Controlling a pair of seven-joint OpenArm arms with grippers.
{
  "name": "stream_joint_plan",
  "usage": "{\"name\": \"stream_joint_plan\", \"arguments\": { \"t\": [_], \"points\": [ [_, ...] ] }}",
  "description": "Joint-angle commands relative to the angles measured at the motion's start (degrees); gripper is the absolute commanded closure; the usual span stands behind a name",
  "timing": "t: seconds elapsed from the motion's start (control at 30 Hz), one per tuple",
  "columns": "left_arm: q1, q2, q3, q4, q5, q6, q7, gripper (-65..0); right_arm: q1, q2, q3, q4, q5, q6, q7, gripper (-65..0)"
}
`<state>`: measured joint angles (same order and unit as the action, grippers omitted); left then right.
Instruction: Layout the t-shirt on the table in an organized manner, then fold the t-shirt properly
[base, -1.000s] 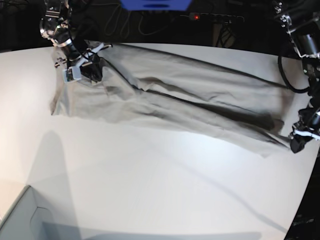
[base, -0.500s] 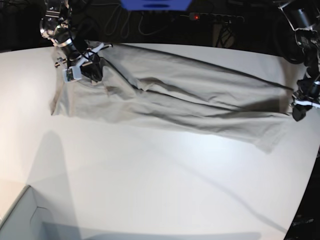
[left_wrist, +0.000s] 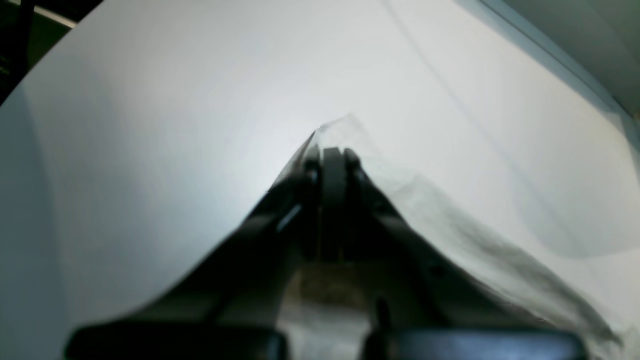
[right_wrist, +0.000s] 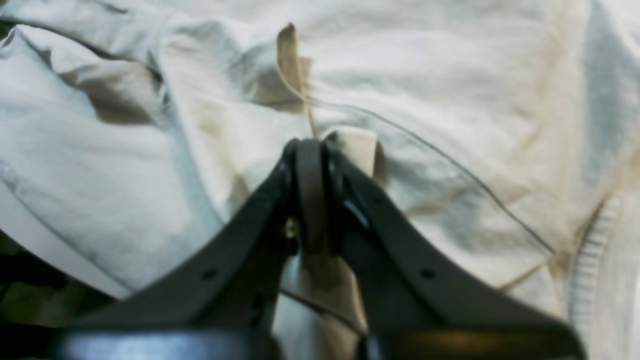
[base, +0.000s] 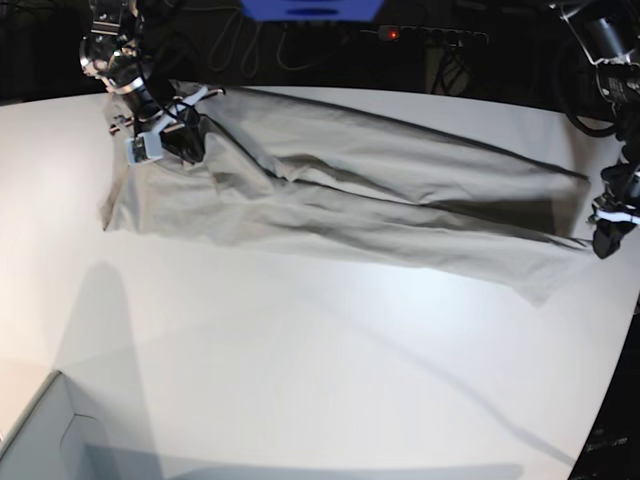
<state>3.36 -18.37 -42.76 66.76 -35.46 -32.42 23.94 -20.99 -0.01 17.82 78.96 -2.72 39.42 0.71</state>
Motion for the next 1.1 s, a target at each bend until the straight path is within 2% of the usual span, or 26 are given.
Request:
{"name": "stream_joint_plan", "arguments": {
  "t": [0.0,0.13,0.3,0.47,0.57,0.8,0.87,0.97,1.07],
  "points": [
    [0.38,-1.19,-0.36,1.24,-0.89,-0.50,-1.22,-0.2,0.03,0.14,0.07,0.65,0.74,0.58,1.53,0.0],
    [1.61,-1.01,-0.53,1.33,-0.89,-0.50,-1.22,-0.2,0.03,0.14,0.07,0.65,0.74,0.58,1.53,0.0],
    [2.23,-0.84,-4.05,0.71,-0.89,-0.50,-1.22,-0.2,0.03,0.14,0.07,0.65,0.74,0.58,1.53,0.0],
    [2.75,-0.57,-3.87,0.45,-0.36,-0.50,-1.22,-0.2,0.03,0.05,-0.55,0.65,0.74,0.58,1.53,0.0],
    [2.40,0.57,-3.87,-1.84,-0.27,-0.50,-1.22,-0.3,0.03,0.32,-2.13,0.65,0.74,0.58,1.53,0.0],
    [2.32,0.66,-3.79,-8.70,-0.27,-0.50,-1.22,-1.2,0.03,0.32,-2.31,0.65,0.74,0.58,1.53,0.0],
    [2.32,0.66,-3.79,-9.49,-0.27,-0.50,-1.22,-6.3,0.11,0.41,-2.31,0.65,0.74,0.58,1.53,0.0],
    [2.32,0.66,-3.79,-9.31,-0.27,-0.50,-1.22,-20.3,0.11,0.49,-2.13,0.65,0.74,0.58,1.53,0.0],
    [2.58,0.66,-4.23,-8.87,-0.80,-0.50,-1.22,-30.6,0.11,1.73,-2.13,0.56,0.74,0.58,1.53,0.0]
  ]
}}
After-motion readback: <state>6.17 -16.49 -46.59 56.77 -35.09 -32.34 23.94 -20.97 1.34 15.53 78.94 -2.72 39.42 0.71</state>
